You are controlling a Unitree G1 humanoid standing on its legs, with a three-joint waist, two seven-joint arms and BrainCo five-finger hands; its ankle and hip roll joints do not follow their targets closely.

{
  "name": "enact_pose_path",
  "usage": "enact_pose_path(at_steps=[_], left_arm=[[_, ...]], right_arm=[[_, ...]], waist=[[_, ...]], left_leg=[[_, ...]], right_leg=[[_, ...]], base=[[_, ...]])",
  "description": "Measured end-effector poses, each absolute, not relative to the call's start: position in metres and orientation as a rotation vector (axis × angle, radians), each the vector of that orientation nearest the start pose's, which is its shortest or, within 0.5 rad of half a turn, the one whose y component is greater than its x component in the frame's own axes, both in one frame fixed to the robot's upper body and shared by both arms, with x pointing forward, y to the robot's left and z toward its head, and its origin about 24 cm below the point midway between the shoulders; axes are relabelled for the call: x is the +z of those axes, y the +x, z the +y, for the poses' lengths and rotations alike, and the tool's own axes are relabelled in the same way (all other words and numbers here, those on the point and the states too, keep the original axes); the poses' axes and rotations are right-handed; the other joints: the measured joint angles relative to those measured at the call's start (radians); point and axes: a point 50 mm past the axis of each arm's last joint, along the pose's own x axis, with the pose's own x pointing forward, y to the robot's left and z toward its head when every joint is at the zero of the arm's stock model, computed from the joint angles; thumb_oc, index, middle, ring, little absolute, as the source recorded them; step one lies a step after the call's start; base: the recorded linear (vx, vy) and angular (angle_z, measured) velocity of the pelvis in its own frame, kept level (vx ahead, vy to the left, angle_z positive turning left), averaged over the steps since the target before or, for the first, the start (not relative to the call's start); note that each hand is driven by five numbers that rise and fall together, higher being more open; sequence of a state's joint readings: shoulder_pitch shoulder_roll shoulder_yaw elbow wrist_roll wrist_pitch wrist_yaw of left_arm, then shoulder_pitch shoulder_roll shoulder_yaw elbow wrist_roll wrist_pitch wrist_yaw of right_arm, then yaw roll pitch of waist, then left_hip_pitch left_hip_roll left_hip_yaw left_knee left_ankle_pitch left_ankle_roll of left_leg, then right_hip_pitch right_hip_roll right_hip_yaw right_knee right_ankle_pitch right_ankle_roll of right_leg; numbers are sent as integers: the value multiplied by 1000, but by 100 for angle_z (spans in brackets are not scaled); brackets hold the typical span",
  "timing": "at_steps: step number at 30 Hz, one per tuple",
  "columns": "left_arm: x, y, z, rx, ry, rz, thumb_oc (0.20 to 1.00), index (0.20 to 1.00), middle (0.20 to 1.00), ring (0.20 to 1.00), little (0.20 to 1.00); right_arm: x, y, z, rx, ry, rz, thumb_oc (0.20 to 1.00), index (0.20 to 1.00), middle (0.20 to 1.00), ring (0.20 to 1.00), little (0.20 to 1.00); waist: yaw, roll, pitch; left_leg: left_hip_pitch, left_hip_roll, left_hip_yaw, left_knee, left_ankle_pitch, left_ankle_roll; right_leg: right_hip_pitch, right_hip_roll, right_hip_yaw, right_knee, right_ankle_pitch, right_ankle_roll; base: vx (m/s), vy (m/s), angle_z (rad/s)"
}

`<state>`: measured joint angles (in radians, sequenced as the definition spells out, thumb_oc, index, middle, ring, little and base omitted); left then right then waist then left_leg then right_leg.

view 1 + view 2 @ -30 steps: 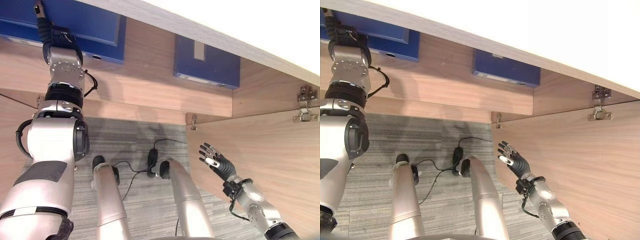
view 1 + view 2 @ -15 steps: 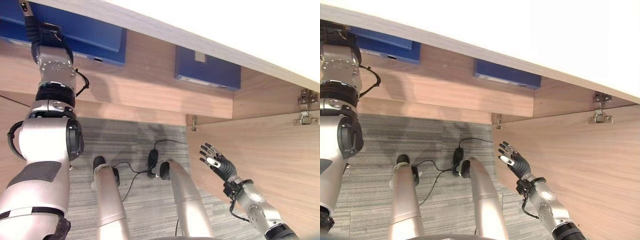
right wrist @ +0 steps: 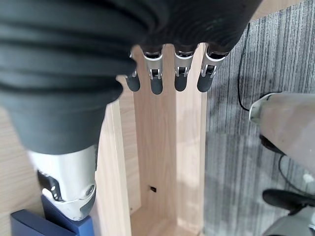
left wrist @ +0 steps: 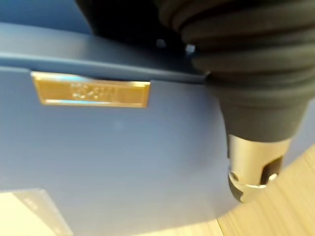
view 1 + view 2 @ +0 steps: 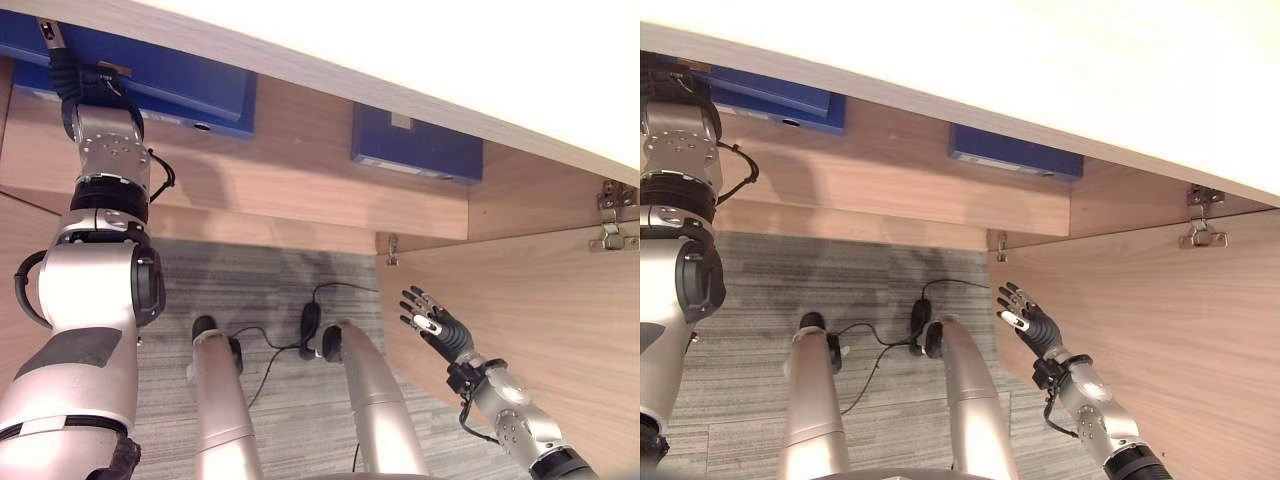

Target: Put the empty folder in the office cabinet

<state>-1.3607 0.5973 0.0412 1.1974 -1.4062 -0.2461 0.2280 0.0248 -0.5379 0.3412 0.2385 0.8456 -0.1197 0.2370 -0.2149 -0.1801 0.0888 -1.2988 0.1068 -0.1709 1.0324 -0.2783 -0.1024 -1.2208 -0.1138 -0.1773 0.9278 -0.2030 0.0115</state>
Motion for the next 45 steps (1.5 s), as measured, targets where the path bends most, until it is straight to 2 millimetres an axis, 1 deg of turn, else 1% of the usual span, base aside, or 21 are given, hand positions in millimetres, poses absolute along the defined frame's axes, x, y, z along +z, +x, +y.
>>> enact_pose_path(at_steps=[6, 7, 8, 9, 10, 14, 19, 21, 22, 23, 24, 26, 27, 31, 32, 35, 37, 38, 39, 42, 45], left_arm=[[273, 400, 293, 444, -1133, -433, 1000, 1000, 1000, 1000, 1000], [267, 400, 293, 447, -1147, -426, 1000, 1000, 1000, 1000, 1000], [248, 401, 292, 468, -1168, -392, 1000, 1000, 1000, 1000, 1000], [242, 401, 292, 477, -1172, -380, 1000, 1000, 1000, 1000, 1000], [220, 400, 292, 504, -1172, -338, 1000, 1000, 1000, 1000, 1000], [175, 396, 288, 571, -1201, -234, 1000, 1000, 1000, 1000, 1000], [148, 394, 279, 601, -1215, -156, 1000, 1000, 1000, 1000, 1000], [135, 390, 280, 624, -1221, -131, 1000, 1000, 1000, 1000, 1000], [133, 389, 280, 630, -1219, -126, 1000, 1000, 1000, 1000, 1000], [122, 386, 280, 646, -1200, -103, 1000, 1000, 1000, 1000, 1000], [117, 385, 279, 654, -1206, -90, 1000, 1000, 1000, 1000, 1000], [108, 382, 276, 664, -1209, -68, 1000, 1000, 1000, 1000, 1000], [96, 378, 277, 682, -1194, -38, 1000, 1000, 1000, 1000, 1000], [84, 371, 281, 712, -1200, -21, 1000, 1000, 1000, 1000, 1000], [78, 369, 280, 722, -1197, -6, 1000, 1000, 1000, 1000, 1000], [70, 366, 278, 728, -1188, 13, 1000, 1000, 1000, 1000, 1000], [57, 361, 276, 759, -1195, 58, 1000, 1000, 1000, 1000, 1000], [54, 360, 275, 760, -1192, 67, 1000, 1000, 1000, 1000, 1000], [53, 360, 274, 754, -1191, 71, 1000, 1000, 1000, 1000, 1000], [49, 357, 275, 754, -1172, 85, 1000, 1000, 1000, 1000, 1000], [46, 357, 272, 751, -1175, 94, 1000, 1000, 1000, 1000, 1000]], right_arm=[[-9, 226, -196, 319, 321, 271, 1000, 1000, 1000, 1000, 1000], [-9, 226, -194, 319, 326, 272, 1000, 1000, 1000, 1000, 1000], [-12, 223, -192, 317, 341, 280, 1000, 1000, 1000, 1000, 1000], [-14, 221, -191, 315, 345, 285, 1000, 1000, 1000, 1000, 1000], [-19, 216, -190, 304, 363, 302, 1000, 1000, 1000, 1000, 1000], [-25, 210, -185, 313, 378, 335, 1000, 1000, 1000, 1000, 1000], [-31, 204, -186, 302, 384, 363, 1000, 1000, 1000, 1000, 1000], [-32, 202, -185, 302, 390, 368, 1000, 1000, 1000, 1000, 1000], [-32, 201, -185, 301, 390, 369, 1000, 1000, 1000, 1000, 1000], [-35, 199, -185, 298, 391, 383, 1000, 1000, 1000, 1000, 1000], [-36, 198, -185, 297, 392, 387, 1000, 1000, 1000, 1000, 1000], [-39, 197, -186, 289, 393, 399, 1000, 1000, 1000, 1000, 1000], [-40, 196, -186, 285, 394, 406, 1000, 1000, 1000, 1000, 1000], [-43, 194, -185, 280, 400, 416, 1000, 1000, 1000, 1000, 1000], [-44, 192, -186, 278, 402, 422, 1000, 1000, 1000, 1000, 1000], [-48, 186, -185, 273, 410, 440, 1000, 1000, 1000, 1000, 1000], [-52, 182, -183, 274, 413, 470, 1000, 1000, 1000, 1000, 1000], [-53, 181, -183, 273, 415, 474, 1000, 1000, 1000, 1000, 1000], [-53, 180, -183, 274, 416, 478, 1000, 1000, 1000, 1000, 1000], [-53, 180, -183, 273, 416, 480, 1000, 1000, 1000, 1000, 1000], [-53, 180, -184, 272, 416, 478, 1000, 1000, 1000, 1000, 1000]], waist=[[5, 0, 0], [5, 0, 0], [6, 1, -2], [6, 1, -13], [6, 10, -38], [8, 12, -44], [18, 10, -55], [16, 10, -55], [16, 10, -55], [18, 9, -55], [23, 9, -55], [29, 4, -54], [33, 4, -54], [34, 2, -53], [35, 1, -52], [40, 1, -52], [41, -4, -46], [42, -4, -44], [48, -9, -39], [51, -7, -37], [60, -4, -26]], left_leg=[[36, 1, 11, -21, 0, 1], [51, 0, 14, -36, 3, -4], [92, 1, 21, -69, 8, -5], [98, 0, 24, -77, 9, -5], [126, 1, 27, -109, 21, -10], [255, 1, 47, -235, 56, -10], [353, 0, 57, -354, 94, -15], [402, 0, 61, -397, 109, -17], [416, 0, 61, -408, 111, -18], [475, -1, 62, -475, 137, -28], [499, -1, 62, -501, 148, -24], [544, -1, 66, -549, 164, -31], [595, 0, 71, -594, 179, -28], [672, 0, 76, -693, 220, -30], [709, 0, 79, -738, 238, -32], [724, 0, 82, -755, 247, -29], [766, 0, 84, -789, 256, -32], [772, -1, 83, -794, 262, -30], [783, -2, 86, -807, 263, -31], [792, -5, 90, -848, 289, -28], [798, -6, 89, -858, 294, -26]], right_leg=[[26, -3, 7, -12, 0, 0], [38, -3, 8, -22, 2, 3], [73, -2, 13, -47, 4, 6], [76, -2, 14, -51, 4, 6], [101, -2, 11, -80, 10, 5], [217, 1, 11, -186, 37, 15], [298, 2, 6, -266, 54, 18], [339, 2, 3, -296, 60, 19], [350, 2, 2, -301, 60, 19], [396, 2, -3, -342, 67, 19], [416, 2, -4, -357, 70, 20], [447, 3, -5, -380, 72, 20], [485, 3, -4, -400, 74, 20], [540, 4, -12, -452, 87, 24], [569, 4, -14, -477, 93, 26], [585, 1, -23, -497, 104, 27], [625, 3, -23, -528, 112, 29], [632, 3, -23, -531, 118, 35], [637, 1, -24, -541, 118, 35], [638, 0, -24, -564, 132, 37], [645, -1, -24, -570, 136, 38]], base=[[-2, 0, 1], [-8, -3, 4], [-25, -1, 3], [-41, 3, 4], [-55, 10, 4], [-28, 3, 6], [-32, -10, 6], [-11, -13, 7], [-13, -18, 10], [-15, -5, 12], [-3, 3, 11], [9, 7, 5], [4, 7, 6], [-25, 12, 4], [-103, 23, 4], [4, 11, 1], [0, 0, 0], [-84, 52, 0], [11, 36, 0], [3, 12, 0], [17, 28, 2]])
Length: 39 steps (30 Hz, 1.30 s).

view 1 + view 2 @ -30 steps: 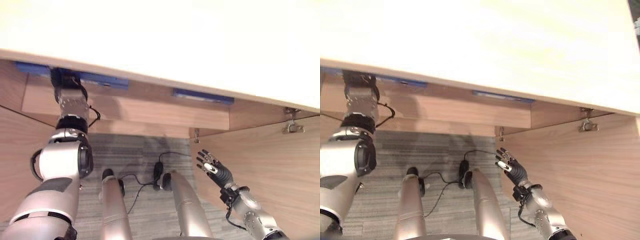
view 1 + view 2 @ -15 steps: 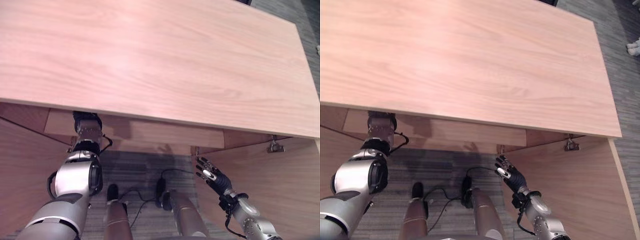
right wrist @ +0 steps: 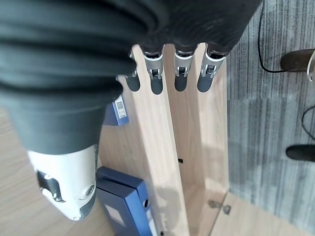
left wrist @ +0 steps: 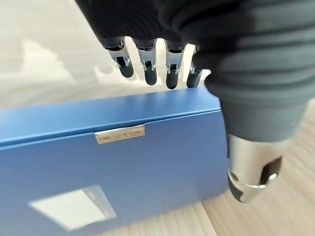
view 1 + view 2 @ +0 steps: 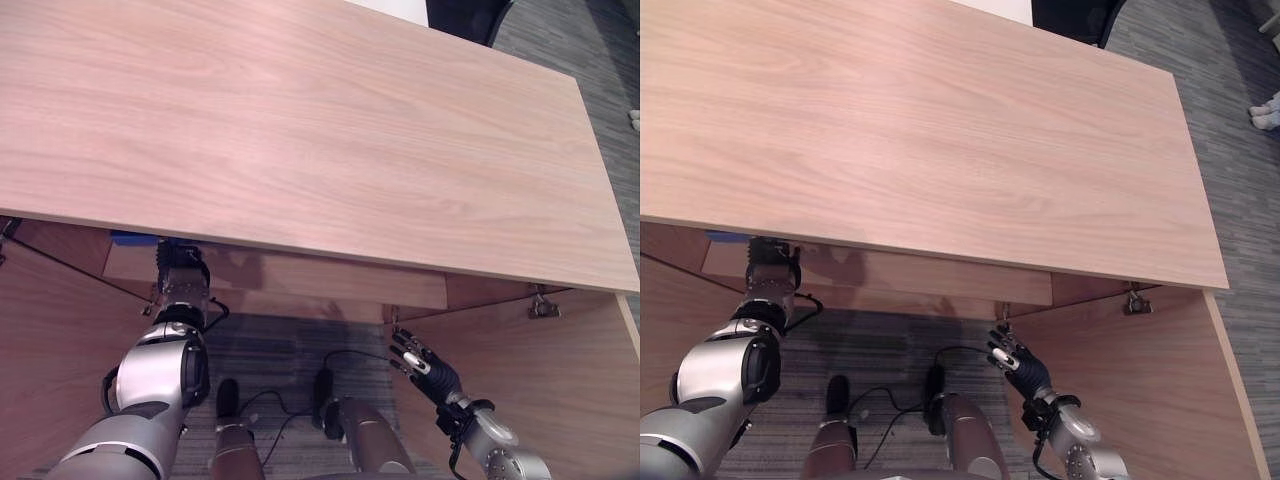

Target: Put the empty folder in the office cabinet

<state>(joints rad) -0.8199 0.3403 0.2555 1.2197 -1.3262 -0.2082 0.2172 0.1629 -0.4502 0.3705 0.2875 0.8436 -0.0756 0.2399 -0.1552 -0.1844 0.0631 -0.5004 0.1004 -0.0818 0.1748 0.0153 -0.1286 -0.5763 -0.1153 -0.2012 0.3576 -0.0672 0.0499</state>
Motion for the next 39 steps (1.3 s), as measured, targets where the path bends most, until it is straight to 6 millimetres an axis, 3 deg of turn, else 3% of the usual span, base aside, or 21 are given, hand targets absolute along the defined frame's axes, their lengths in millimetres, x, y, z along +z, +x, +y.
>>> enact_pose_path(at_steps=[7, 9, 11, 13, 19, 23, 27, 32, 39], left_arm=[[33, 354, 259, 698, -1092, 146, 1000, 1000, 1000, 1000, 1000], [35, 355, 246, 568, -910, 150, 1000, 1000, 1000, 1000, 1000], [28, 348, 213, 338, -712, 154, 1000, 1000, 1000, 1000, 1000], [17, 340, 211, 312, -652, 182, 1000, 1000, 1000, 1000, 1000], [16, 336, 239, 372, -581, 182, 1000, 1000, 1000, 1000, 1000], [37, 351, 248, 385, -579, 134, 1000, 1000, 1000, 1000, 1000], [88, 373, 273, 418, -540, 30, 1000, 1000, 1000, 1000, 1000], [112, 357, 340, 606, -436, 76, 1000, 1000, 1000, 1000, 1000], [127, 355, 353, 619, -408, 58, 1000, 1000, 1000, 1000, 1000]], right_arm=[[-51, 183, -183, 276, 413, 468, 1000, 1000, 1000, 1000, 1000], [-48, 187, -185, 274, 409, 453, 1000, 1000, 1000, 1000, 1000], [-42, 192, -187, 273, 406, 416, 1000, 1000, 1000, 1000, 1000], [-42, 192, -186, 275, 406, 414, 1000, 1000, 1000, 1000, 1000], [-40, 194, -189, 288, 390, 395, 1000, 1000, 1000, 1000, 1000], [-39, 196, -188, 295, 388, 387, 1000, 1000, 1000, 1000, 1000], [-36, 200, -187, 304, 383, 375, 1000, 1000, 1000, 1000, 1000], [-32, 205, -186, 323, 375, 355, 1000, 1000, 1000, 1000, 1000], [-32, 205, -185, 328, 387, 355, 1000, 1000, 1000, 1000, 1000]], waist=[[6, 12, 28], [13, 18, 33], [33, 34, 56], [37, 35, 65], [37, 33, 105], [33, 30, 104], [18, 25, 101], [-14, -27, 65], [-4, -46, 50]], left_leg=[[61, -8, 6, -46, 9, 8], [67, -9, 7, -86, 33, 14], [66, -11, 3, -104, 40, 18], [67, -11, 2, -107, 40, 18], [68, -7, -7, -109, 40, 18], [66, -7, -7, -109, 40, 18], [66, -5, -7, -109, 40, 18], [62, 9, 11, -109, 41, 17], [51, 8, 17, -109, 43, 13]], right_leg=[[55, -9, -1, -37, 7, 11], [57, -8, -4, -63, 21, 17], [66, -8, -9, -96, 36, 24], [72, -7, -12, -108, 38, 24], [88, -2, -23, -134, 47, 24], [89, -1, -27, -137, 49, 23], [89, 1, -25, -141, 52, 24], [87, 18, -8, -177, 77, 17], [85, 21, -2, -200, 98, 20]], base=[[23, 27, 0], [4, 40, 2], [3, 35, 6], [-7, 16, 5], [-1, -2, 2], [4, 1, 3], [26, -10, -4], [20, -20, -13], [3, -4, -2]])
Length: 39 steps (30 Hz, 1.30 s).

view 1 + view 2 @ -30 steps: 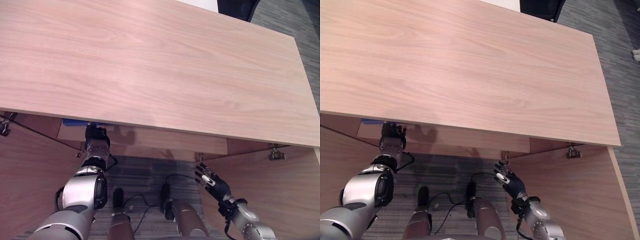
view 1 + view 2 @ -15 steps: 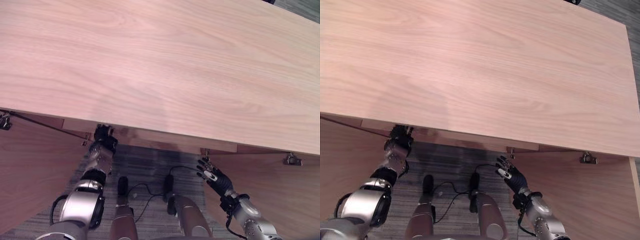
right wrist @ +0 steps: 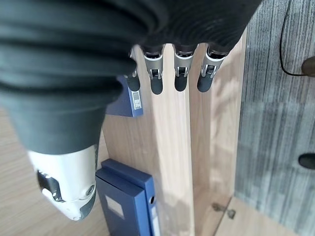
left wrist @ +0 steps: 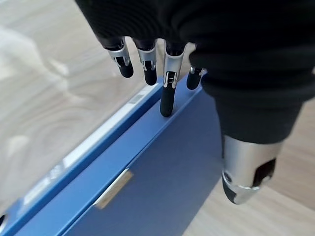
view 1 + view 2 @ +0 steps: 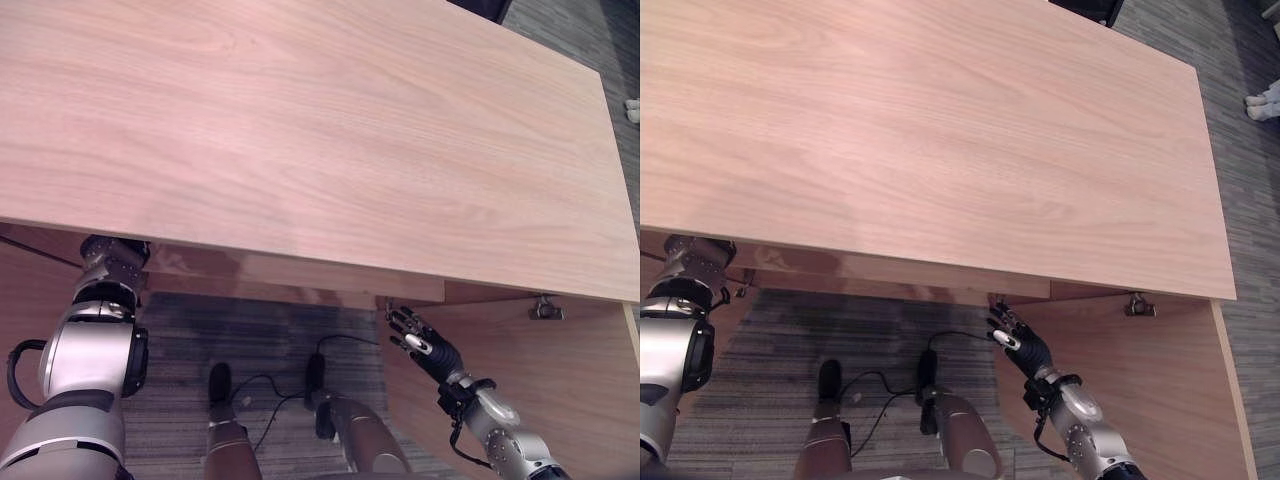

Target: Put the empty folder in the office cabinet

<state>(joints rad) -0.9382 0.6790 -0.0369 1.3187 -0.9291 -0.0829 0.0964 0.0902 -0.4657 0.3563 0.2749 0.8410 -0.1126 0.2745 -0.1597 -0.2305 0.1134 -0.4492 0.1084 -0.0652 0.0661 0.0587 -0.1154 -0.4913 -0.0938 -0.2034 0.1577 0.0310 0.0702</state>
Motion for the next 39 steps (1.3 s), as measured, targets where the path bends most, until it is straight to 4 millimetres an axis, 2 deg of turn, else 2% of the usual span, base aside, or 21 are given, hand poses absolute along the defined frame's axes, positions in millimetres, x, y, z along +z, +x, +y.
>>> enact_pose_path(at_steps=[8, 10, 13, 15, 17, 18, 22, 24, 25, 28, 29, 34, 39], left_arm=[[132, 361, 344, 570, -443, 10, 1000, 1000, 1000, 1000, 1000], [122, 363, 336, 558, -463, 20, 1000, 1000, 1000, 1000, 1000], [112, 364, 325, 539, -499, 24, 1000, 1000, 1000, 1000, 1000], [91, 363, 304, 487, -521, 31, 1000, 1000, 1000, 1000, 1000], [73, 358, 293, 473, -533, 60, 1000, 1000, 1000, 1000, 1000], [59, 354, 289, 477, -539, 113, 1000, 1000, 1000, 1000, 1000], [27, 342, 269, 445, -532, 210, 1000, 1000, 1000, 1000, 1000], [16, 336, 257, 402, -512, 226, 1000, 1000, 1000, 1000, 1000], [7, 330, 241, 345, -497, 241, 1000, 1000, 1000, 1000, 1000], [-6, 319, 225, 282, -458, 269, 1000, 1000, 1000, 1000, 1000], [-13, 308, 219, 230, -406, 277, 1000, 1000, 1000, 1000, 1000], [-27, 272, 220, 126, -249, 286, 1000, 1000, 1000, 1000, 1000], [-36, 246, 230, 83, -162, 313, 1000, 1000, 1000, 1000, 1000]], right_arm=[[-34, 203, -182, 324, 405, 358, 1000, 1000, 1000, 1000, 1000], [-35, 201, -184, 314, 407, 363, 1000, 1000, 1000, 1000, 1000], [-35, 201, -183, 315, 408, 362, 1000, 1000, 1000, 1000, 1000], [-37, 198, -185, 303, 409, 371, 1000, 1000, 1000, 1000, 1000], [-39, 196, -185, 300, 411, 379, 1000, 1000, 1000, 1000, 1000], [-38, 198, -185, 303, 411, 373, 1000, 1000, 1000, 1000, 1000], [-37, 199, -186, 299, 410, 368, 1000, 1000, 1000, 1000, 1000], [-37, 198, -186, 296, 410, 366, 1000, 1000, 1000, 1000, 1000], [-37, 198, -187, 292, 409, 363, 1000, 1000, 1000, 1000, 1000], [-36, 199, -186, 294, 411, 357, 1000, 1000, 1000, 1000, 1000], [-35, 199, -189, 284, 411, 351, 1000, 1000, 1000, 1000, 1000], [-30, 202, -203, 232, 405, 313, 1000, 1000, 1000, 1000, 1000], [-29, 202, -205, 238, 390, 305, 1000, 1000, 1000, 1000, 1000]], waist=[[4, 1, -12], [7, 6, -34], [10, 7, -35], [20, 18, -37], [36, 24, -39], [41, 26, -38], [44, 30, -36], [44, 34, -32], [45, 45, -24], [58, 61, -13], [62, 75, -2], [96, 124, 33], [124, 148, 50]], left_leg=[[-7, 0, 0, 0, 0, -1], [-22, 0, -3, 1, 1, -1], [-22, 0, -5, 7, 1, -1], [-23, -2, -8, 10, 1, -1], [-24, -3, -9, 10, 1, -1], [-26, -3, -10, 12, 1, -1], [-35, -4, -14, 14, 4, -5], [-35, -8, -17, 14, 6, -3], [-35, -13, -24, 14, 7, -1], [-36, -16, -24, 14, 7, -1], [-36, -17, -25, 14, 7, -1], [-34, -20, -27, 14, 11, 4], [-20, -22, -34, 14, 11, 5]], right_leg=[[-6, 1, 1, 0, 1, 0], [-20, 1, 0, -1, 1, 0], [-17, 1, -1, 1, 1, 0], [-17, -1, -3, 5, 1, 0], [-19, -2, -3, 7, 1, 0], [-21, -2, -3, 11, 1, 0], [-32, -4, -6, 22, 0, 0], [-34, -12, -12, 32, -6, -3], [-35, -17, -17, 43, -13, 0], [-36, -21, -17, 46, -14, 1], [-35, -22, -18, 46, -14, 1], [-35, -29, -28, 66, -26, 4], [-31, -35, -32, 91, -44, 0]], base=[[0, 0, 0], [0, -15, 4], [-1, -6, 1], [-18, -10, 4], [0, 0, 0], [-34, -8, 0], [-7, 1, 1], [-27, 5, 9], [-22, 13, 14], [-6, 6, 3], [0, 0, 0], [-5, 22, 5], [21, 14, 5]])
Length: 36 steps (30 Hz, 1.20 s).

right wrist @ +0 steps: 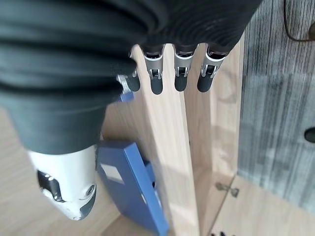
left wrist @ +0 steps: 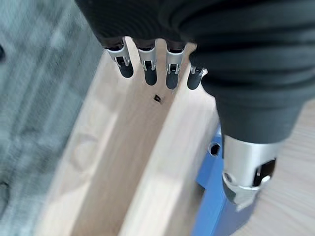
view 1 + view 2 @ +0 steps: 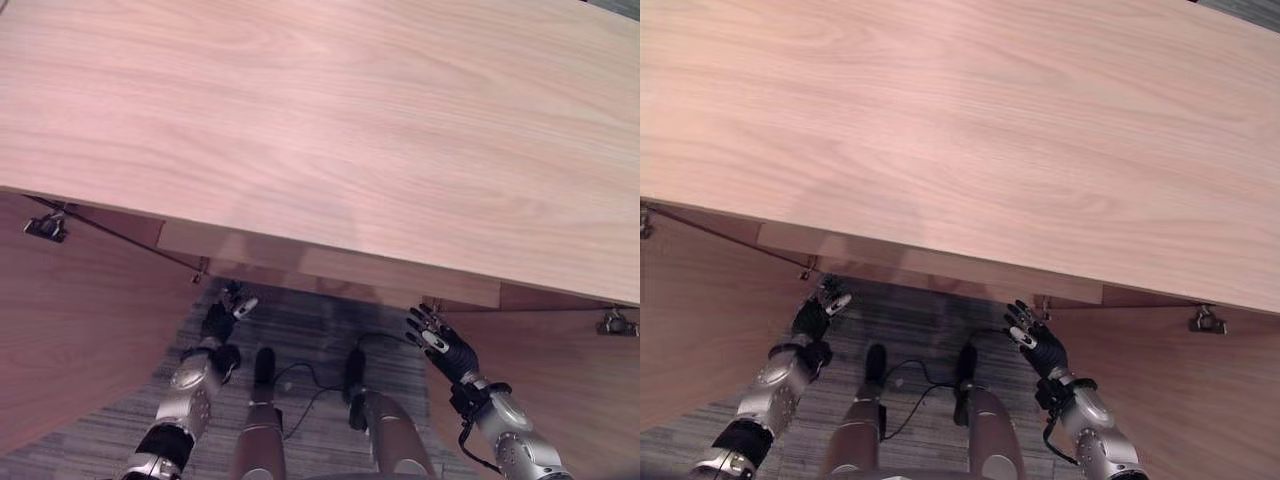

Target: Put the empty folder in the office cabinet

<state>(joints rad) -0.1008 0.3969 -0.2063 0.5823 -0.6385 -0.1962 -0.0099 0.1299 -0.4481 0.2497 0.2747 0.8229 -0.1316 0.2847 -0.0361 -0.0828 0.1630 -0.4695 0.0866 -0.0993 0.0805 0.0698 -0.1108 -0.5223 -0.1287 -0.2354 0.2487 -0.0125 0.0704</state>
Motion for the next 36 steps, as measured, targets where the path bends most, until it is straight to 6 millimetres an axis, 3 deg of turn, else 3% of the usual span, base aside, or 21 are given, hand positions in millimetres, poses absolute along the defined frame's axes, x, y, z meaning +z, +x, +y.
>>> enact_pose_path(at_steps=[8, 15, 20, 24, 30, 33, 35, 36], left_arm=[[-45, 230, 221, -5, -110, 352, 1000, 1000, 1000, 1000, 1000], [-52, 214, 221, -54, -33, 383, 1000, 1000, 1000, 1000, 1000], [-75, 184, 226, -77, 38, 499, 1000, 1000, 1000, 1000, 1000], [-82, 170, 227, -126, 69, 546, 1000, 1000, 1000, 1000, 1000], [-78, 177, 225, -176, 137, 519, 1000, 1000, 1000, 1000, 1000], [-75, 185, 217, -208, 158, 497, 1000, 1000, 1000, 1000, 1000], [-72, 189, 215, -213, 155, 477, 1000, 1000, 1000, 1000, 1000], [-68, 192, 213, -219, 149, 458, 1000, 1000, 1000, 1000, 1000]], right_arm=[[-27, 204, -207, 230, 382, 278, 1000, 1000, 1000, 1000, 1000], [-32, 197, -210, 212, 388, 295, 1000, 1000, 1000, 1000, 1000], [-39, 191, -222, 146, 392, 313, 1000, 1000, 1000, 1000, 1000], [-43, 186, -229, 111, 384, 320, 1000, 1000, 1000, 1000, 1000], [-38, 195, -229, 86, 375, 278, 1000, 1000, 1000, 1000, 1000], [-34, 201, -228, 74, 375, 249, 1000, 1000, 1000, 1000, 1000], [-32, 206, -227, 74, 376, 240, 1000, 1000, 1000, 1000, 1000], [-32, 207, -227, 63, 378, 233, 1000, 1000, 1000, 1000, 1000]], waist=[[17, 9, 3], [38, 50, -20], [42, 66, -32], [47, 70, -34], [45, 71, -24], [45, 80, 13], [44, 81, 37], [41, 77, 44]], left_leg=[[46, -9, -6, -3, -2, 6], [73, -28, -31, -5, -2, 14], [72, -37, -39, 1, -5, 19], [54, -45, -51, 17, -5, 19], [-81, -82, -69, 165, -42, 50], [-163, -92, -65, 310, -106, 43], [-204, -91, -65, 387, -150, 12], [-241, -93, -57, 439, -159, 20]], right_leg=[[46, -14, -3, 6, -8, 2], [81, -33, -30, 27, -31, 5], [78, -49, -31, 46, -43, 9], [67, -51, -45, 71, -57, 5], [-56, -93, -40, 217, -108, -9], [-122, -107, -20, 328, -154, -16], [-161, -104, 1, 398, -214, -16], [-201, -101, 23, 448, -224, -19]], base=[[31, 11, 2], [17, 2, 15], [17, -12, 4], [-57, -16, 13], [-67, 24, 15], [46, 20, -3], [7, 19, -8], [-42, 16, -3]])
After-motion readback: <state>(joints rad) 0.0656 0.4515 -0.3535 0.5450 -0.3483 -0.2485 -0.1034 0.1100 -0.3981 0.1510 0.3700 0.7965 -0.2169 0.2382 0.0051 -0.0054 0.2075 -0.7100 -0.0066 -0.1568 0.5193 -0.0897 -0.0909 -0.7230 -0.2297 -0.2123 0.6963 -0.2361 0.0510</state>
